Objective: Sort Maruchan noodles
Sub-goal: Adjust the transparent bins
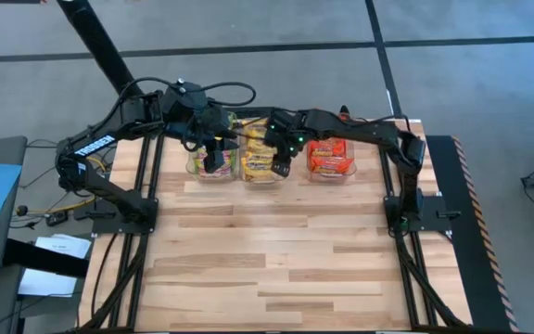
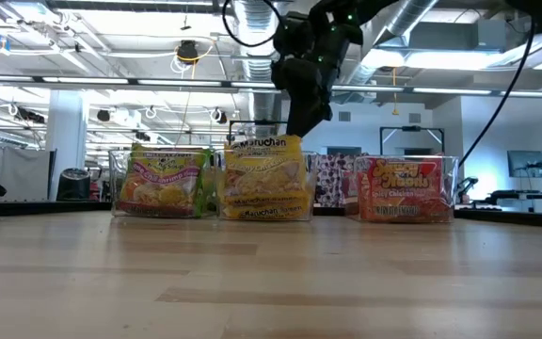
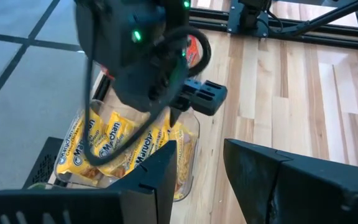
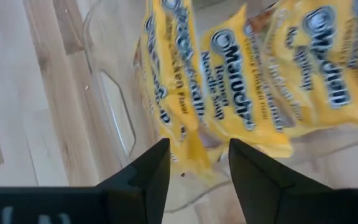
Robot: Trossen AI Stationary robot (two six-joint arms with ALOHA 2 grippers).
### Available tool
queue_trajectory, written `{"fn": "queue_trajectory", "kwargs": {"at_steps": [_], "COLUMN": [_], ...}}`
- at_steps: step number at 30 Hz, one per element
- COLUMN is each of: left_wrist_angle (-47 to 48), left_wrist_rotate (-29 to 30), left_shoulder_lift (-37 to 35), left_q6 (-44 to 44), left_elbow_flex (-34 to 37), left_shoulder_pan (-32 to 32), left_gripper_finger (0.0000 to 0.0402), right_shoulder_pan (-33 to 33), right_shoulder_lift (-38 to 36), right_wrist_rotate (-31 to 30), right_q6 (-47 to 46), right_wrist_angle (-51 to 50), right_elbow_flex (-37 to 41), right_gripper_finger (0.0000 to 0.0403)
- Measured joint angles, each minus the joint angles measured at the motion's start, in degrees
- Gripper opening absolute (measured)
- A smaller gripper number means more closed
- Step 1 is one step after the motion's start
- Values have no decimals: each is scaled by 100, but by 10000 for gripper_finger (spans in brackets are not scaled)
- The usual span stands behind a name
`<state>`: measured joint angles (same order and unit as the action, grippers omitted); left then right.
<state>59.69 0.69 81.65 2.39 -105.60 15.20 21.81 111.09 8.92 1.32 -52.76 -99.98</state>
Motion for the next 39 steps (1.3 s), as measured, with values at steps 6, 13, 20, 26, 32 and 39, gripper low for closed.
{"fn": "queue_trajectory", "kwargs": {"at_steps": [6, 13, 20, 26, 32, 39], "left_wrist_angle": [1, 1, 12, 17, 179, 316], "left_wrist_rotate": [-2, 57, 157, 157, 174, 173], "left_shoulder_lift": [0, -1, 0, 0, 0, 0], "left_q6": [-4, -4, 96, 53, 7, -2], "left_elbow_flex": [0, 0, 0, 0, 0, 0], "left_shoulder_pan": [0, 0, 2, 2, 7, 7], "left_gripper_finger": [122, 122, 122, 122, 122, 122], "right_shoulder_pan": [-34, -287, -568, -682, -622, -458], "right_shoulder_lift": [-2, 49, 400, 821, 1008, 1014], "right_wrist_rotate": [9, 1402, 1651, 1653, 1667, 1139], "right_q6": [0, 16, 50, 38, -14, -187], "right_wrist_angle": [21, -257, -424, -435, -197, -46], "right_elbow_flex": [-429, -458, -460, -444, -453, -451], "right_gripper_finger": [180, 176, 176, 176, 175, 175]}}
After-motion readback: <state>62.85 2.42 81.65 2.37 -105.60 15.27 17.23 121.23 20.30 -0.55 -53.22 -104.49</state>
